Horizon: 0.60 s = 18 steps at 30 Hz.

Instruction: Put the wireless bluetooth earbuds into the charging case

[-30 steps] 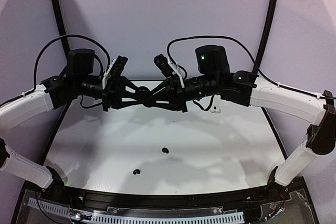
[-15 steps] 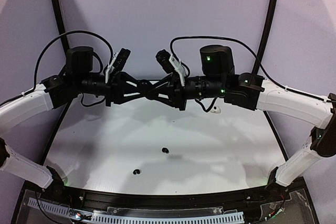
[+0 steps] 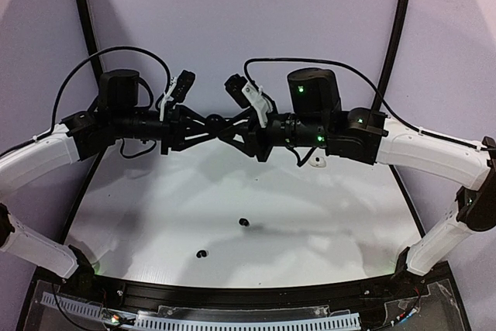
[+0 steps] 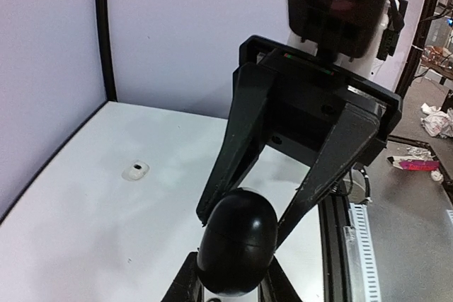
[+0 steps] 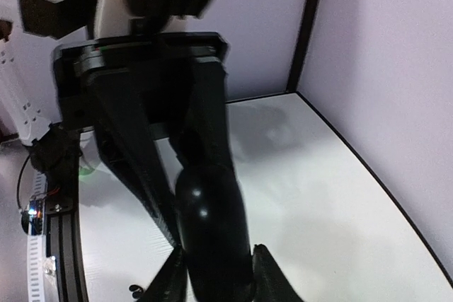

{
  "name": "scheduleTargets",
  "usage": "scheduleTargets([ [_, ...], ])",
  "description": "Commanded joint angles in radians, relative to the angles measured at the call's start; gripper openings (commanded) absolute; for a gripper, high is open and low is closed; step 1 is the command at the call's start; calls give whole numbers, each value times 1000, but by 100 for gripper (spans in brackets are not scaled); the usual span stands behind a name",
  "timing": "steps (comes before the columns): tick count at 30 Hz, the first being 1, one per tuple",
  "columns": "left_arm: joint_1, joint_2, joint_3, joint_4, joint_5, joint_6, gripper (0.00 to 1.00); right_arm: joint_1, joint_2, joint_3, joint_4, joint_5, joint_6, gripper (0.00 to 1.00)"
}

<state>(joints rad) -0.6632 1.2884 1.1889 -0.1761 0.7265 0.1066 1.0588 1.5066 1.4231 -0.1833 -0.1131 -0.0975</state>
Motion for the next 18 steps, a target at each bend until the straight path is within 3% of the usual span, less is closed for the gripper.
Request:
scheduleTargets([
  [1,12,-31,-43,81,-47,125,1,-5,-9,-4,66,-1,57,34],
  [6,11,-121,-138,198,51,347,1,-16,-20,-25,119,-92,51,34],
  [8,11,-122,-145,204,68,356,1,-22,-17,-14,112,-123,40,46],
  [10,11,-125,-149,202,36,376,1,-39,-30,-18,100,-139,56,52],
  [14,11,-149,-213,278,-160,521,1,-116,-87,-80,155,-193,234,62],
  [18,9,-176,-339,538,-345,735,1,-186,-95,-105,172,-203,455,71],
])
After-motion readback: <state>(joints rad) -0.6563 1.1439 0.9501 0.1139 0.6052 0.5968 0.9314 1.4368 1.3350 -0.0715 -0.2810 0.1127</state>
